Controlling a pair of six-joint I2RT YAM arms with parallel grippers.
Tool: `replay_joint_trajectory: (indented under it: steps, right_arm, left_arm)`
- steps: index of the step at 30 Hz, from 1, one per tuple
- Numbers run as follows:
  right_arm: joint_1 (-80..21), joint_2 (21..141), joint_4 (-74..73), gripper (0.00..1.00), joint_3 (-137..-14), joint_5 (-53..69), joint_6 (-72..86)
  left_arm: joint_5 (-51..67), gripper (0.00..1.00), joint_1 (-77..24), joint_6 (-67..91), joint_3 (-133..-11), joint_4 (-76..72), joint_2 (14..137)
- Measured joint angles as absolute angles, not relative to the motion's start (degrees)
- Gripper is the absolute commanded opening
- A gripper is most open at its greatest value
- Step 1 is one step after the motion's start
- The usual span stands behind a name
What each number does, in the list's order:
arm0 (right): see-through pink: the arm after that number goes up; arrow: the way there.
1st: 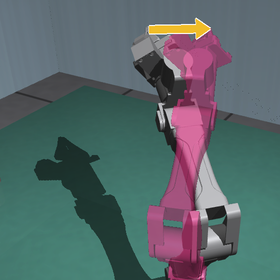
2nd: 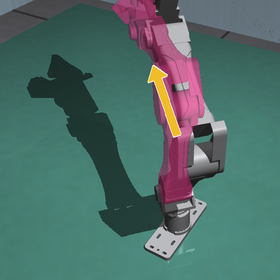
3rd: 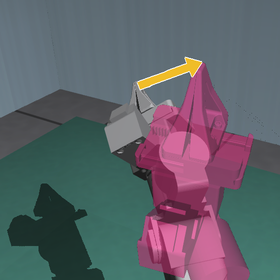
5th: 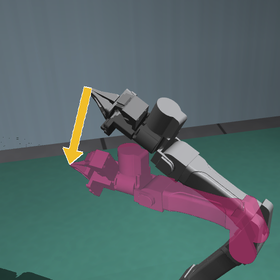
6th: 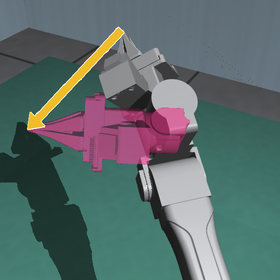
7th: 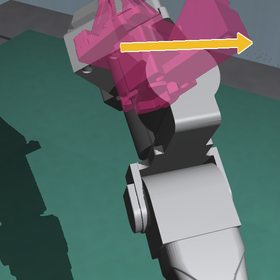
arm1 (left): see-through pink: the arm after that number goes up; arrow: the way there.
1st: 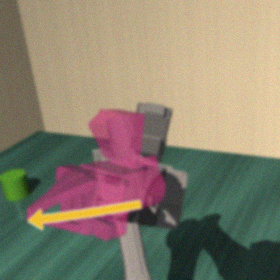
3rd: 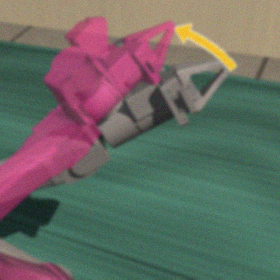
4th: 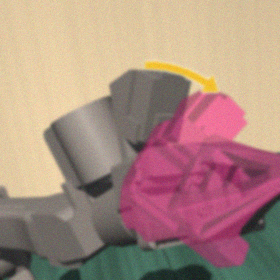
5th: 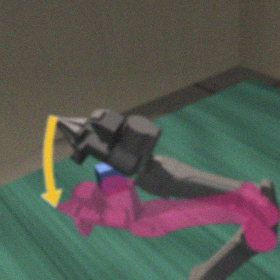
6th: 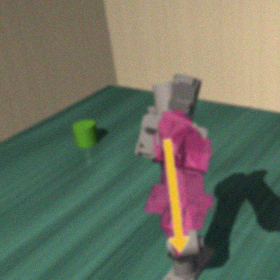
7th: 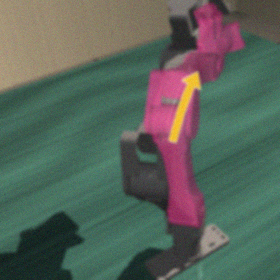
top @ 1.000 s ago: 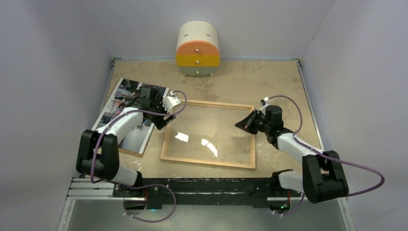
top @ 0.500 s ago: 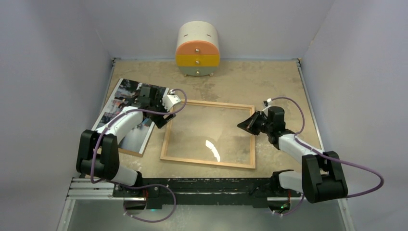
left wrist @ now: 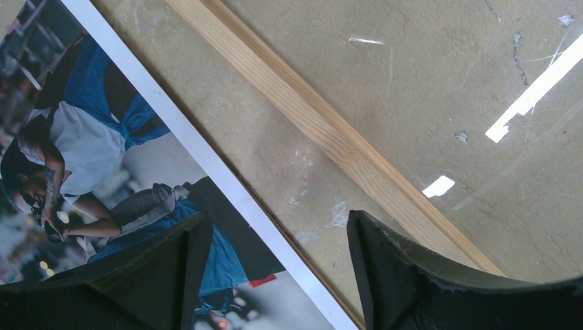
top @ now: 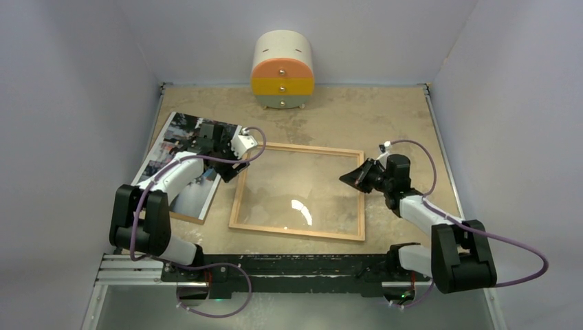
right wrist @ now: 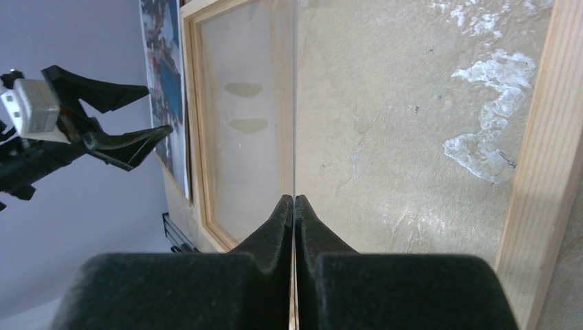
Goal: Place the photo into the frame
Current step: Place the photo frame item in the photo frame.
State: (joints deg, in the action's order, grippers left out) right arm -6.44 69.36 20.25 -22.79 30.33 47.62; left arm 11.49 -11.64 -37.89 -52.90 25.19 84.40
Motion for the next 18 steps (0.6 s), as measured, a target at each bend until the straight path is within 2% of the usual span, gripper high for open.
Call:
replay_joint_trajectory:
  steps: [9, 18]
  right_arm:
    - [-6.3, 70.6, 31.7, 0.0, -20.1, 36.1, 51.3]
    - [-6.0, 74.0, 47.4, 0.0, -17.3, 43.3, 57.1]
  left_arm:
    - [6.9, 0.69, -11.6, -40.8, -47.0, 20.4, 88.0]
    - [6.1, 0.69, -11.6, -41.8, -46.6, 17.8, 88.3]
